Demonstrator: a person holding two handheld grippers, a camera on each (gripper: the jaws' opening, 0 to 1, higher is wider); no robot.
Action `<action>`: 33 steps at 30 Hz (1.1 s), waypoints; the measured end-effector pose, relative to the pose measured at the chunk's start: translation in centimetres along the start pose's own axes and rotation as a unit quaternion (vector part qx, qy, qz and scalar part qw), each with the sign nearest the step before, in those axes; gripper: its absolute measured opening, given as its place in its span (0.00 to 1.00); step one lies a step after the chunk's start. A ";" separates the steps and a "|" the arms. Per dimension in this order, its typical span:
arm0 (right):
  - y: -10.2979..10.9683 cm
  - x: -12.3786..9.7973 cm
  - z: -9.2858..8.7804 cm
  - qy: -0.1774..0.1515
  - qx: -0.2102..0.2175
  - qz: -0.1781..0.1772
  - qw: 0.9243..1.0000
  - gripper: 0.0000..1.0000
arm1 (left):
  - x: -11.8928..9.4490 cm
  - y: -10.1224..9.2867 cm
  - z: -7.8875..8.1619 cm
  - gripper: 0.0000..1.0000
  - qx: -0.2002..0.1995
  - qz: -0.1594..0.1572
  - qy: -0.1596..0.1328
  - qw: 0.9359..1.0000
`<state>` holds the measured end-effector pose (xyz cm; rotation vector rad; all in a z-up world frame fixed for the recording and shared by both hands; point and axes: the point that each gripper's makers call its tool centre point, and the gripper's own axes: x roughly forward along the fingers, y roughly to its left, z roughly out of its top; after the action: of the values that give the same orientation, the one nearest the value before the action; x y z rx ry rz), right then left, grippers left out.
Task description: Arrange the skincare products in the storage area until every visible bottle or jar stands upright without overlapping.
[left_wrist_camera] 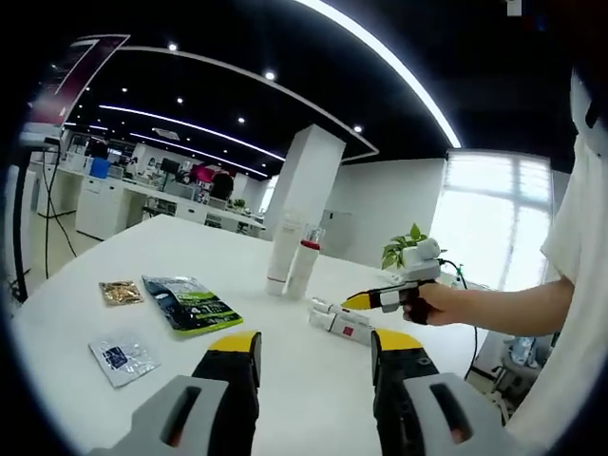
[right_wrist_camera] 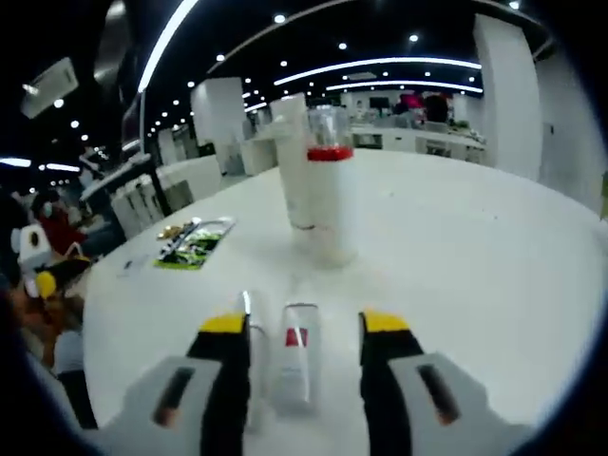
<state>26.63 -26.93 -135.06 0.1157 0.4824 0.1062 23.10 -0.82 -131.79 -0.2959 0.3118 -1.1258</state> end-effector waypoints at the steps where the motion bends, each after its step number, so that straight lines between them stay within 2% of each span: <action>1: 0.0 -0.1 -0.1 0.001 -0.002 0.001 1.000 0.42 | 0.1 0.0 -0.1 0.48 -0.003 -0.001 0.001 1.000; 3: 0.3 -0.3 -0.5 0.012 -0.016 0.003 1.000 0.37 | 0.1 -0.2 0.0 0.48 -0.004 -0.003 0.001 1.000; 5: -0.3 -0.4 -0.9 0.022 -0.042 -0.011 0.999 0.32 | 0.1 -0.4 0.1 0.48 -0.002 -0.005 0.001 1.000; 10: -0.2 0.4 -1.8 0.040 -0.026 -0.006 0.999 0.32 | -0.2 -0.6 0.3 0.48 0.006 -0.010 0.005 1.000; 18: -0.3 1.6 -3.9 0.099 -0.060 -0.010 0.993 0.26 | -1.4 -0.1 0.2 0.48 0.007 -0.002 0.005 1.000; 23: 0.3 1.8 -3.4 0.094 -0.075 0.003 0.993 0.21 | -1.5 0.1 0.4 0.48 0.003 0.007 -0.002 1.000; 26: 0.7 1.8 -3.2 0.089 -0.125 0.008 0.988 0.20 | -1.3 -0.1 0.2 0.48 0.000 0.009 -0.005 1.000; 27: 0.7 1.8 -3.4 0.091 -0.115 0.008 0.989 0.20 | -1.2 -0.2 0.2 0.48 0.000 0.009 -0.005 1.000; 33: 0.4 1.4 -3.1 0.085 -0.144 0.008 0.986 0.19 | -0.4 -1.0 -0.2 0.47 -0.004 0.002 0.000 1.000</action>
<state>26.42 -26.08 -138.37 -0.1739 0.6304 0.2022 22.02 -0.89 -131.58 -0.3023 0.3164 -1.1210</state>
